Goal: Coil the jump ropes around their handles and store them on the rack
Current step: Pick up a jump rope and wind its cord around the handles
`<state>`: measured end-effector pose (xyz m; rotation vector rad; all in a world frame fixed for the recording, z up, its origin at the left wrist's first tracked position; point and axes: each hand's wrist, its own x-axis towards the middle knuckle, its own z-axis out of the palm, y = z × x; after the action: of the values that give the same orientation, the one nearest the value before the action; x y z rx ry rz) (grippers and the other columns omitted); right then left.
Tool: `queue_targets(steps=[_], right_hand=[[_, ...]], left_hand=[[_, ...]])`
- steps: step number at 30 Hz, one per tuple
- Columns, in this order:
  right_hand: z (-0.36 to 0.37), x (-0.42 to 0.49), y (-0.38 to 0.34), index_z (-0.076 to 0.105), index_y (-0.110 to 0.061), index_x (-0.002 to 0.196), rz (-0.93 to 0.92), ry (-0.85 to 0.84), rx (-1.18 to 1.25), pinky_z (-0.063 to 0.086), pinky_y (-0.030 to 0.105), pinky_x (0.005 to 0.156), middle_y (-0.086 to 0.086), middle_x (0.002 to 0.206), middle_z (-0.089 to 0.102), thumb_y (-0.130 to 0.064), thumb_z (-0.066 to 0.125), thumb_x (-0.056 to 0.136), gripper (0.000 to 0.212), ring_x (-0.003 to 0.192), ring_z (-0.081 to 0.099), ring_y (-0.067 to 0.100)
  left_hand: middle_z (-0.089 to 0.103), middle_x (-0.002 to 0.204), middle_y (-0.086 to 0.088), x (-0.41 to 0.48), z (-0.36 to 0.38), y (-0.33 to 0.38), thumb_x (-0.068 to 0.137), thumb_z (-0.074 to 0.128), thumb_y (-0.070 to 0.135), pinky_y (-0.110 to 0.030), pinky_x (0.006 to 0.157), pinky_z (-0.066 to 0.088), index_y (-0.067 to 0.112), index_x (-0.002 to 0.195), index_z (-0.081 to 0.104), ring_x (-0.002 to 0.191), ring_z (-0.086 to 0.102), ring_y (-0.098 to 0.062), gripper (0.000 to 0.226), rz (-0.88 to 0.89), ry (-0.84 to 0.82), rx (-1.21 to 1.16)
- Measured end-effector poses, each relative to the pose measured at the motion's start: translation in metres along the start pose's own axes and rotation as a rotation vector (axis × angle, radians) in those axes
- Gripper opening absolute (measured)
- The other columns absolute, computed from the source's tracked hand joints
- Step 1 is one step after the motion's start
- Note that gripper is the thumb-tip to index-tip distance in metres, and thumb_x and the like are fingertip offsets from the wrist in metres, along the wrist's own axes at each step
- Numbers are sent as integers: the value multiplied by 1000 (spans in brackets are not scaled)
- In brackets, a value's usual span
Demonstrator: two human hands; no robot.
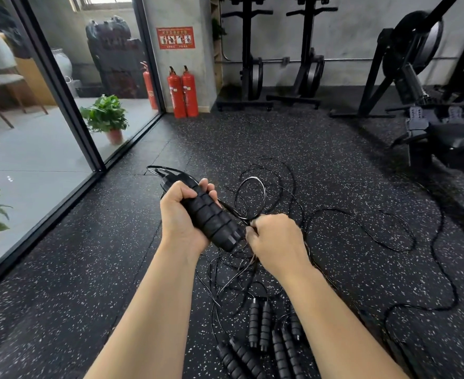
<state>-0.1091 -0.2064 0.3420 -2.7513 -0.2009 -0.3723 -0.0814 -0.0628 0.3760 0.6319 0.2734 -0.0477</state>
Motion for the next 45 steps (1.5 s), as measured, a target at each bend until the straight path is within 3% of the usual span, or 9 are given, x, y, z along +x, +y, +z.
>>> queue_targets(steps=[6,11,20,25,29,35,38,41,45], right_hand=[[3,-6,-15,45,-20,76,18,-91,-164,32,27,62,3,94,67,-10,51,89,18,89,65,27],[10,-11,1,27,-19,62,94,-198,-249,33,26,62,-2,77,54,-8,50,88,36,82,60,25],[23,-15,11,31,-20,63,148,-372,-302,37,26,66,-6,64,35,-8,51,87,34,74,48,21],[30,-14,15,31,-20,65,204,-421,-294,36,26,66,-5,72,43,-6,51,86,33,74,49,20],[16,-4,12,49,-17,86,286,-377,-115,37,28,65,-2,85,57,-9,50,85,8,79,54,22],[-12,4,3,53,-26,119,178,74,404,44,29,80,-12,115,57,-7,48,87,38,100,53,7],[-9,8,-16,55,-18,130,-2,76,636,42,28,96,-10,124,57,-19,42,100,33,115,51,5],[8,14,-22,58,-20,119,-46,44,637,46,36,88,-4,110,65,-33,36,103,30,103,58,15],[13,12,-5,50,-21,89,-23,-130,222,40,36,66,-5,76,58,-45,26,103,37,77,56,25]], left_hand=[[60,75,-1,-7,4,-6,77,42,4,-24,66,45,9,79,58,65,55,-14,17,124,67,124],[61,71,-1,-1,-7,18,78,42,4,-23,64,46,10,81,56,64,55,-14,16,229,68,-21],[58,78,0,2,-17,27,56,51,10,-23,68,45,11,80,57,64,56,-14,25,285,68,-30],[60,77,0,-4,-13,23,78,43,6,-23,64,45,10,83,59,65,57,-13,17,214,65,58],[63,75,-3,-4,-13,25,72,42,8,-21,61,47,7,83,59,65,56,-15,20,107,-11,2],[62,81,-6,-3,-11,25,55,49,13,-27,69,46,6,86,61,66,57,-17,34,75,-66,-17],[63,85,-8,-4,-7,20,56,48,14,-29,72,47,4,88,62,67,57,-18,37,17,-96,21],[62,89,-12,-8,-1,11,56,47,14,-31,78,46,2,90,61,68,56,-19,39,-78,-136,104],[61,89,-13,-6,-3,13,55,48,15,-31,74,46,1,88,61,65,56,-19,38,-65,-129,98]])
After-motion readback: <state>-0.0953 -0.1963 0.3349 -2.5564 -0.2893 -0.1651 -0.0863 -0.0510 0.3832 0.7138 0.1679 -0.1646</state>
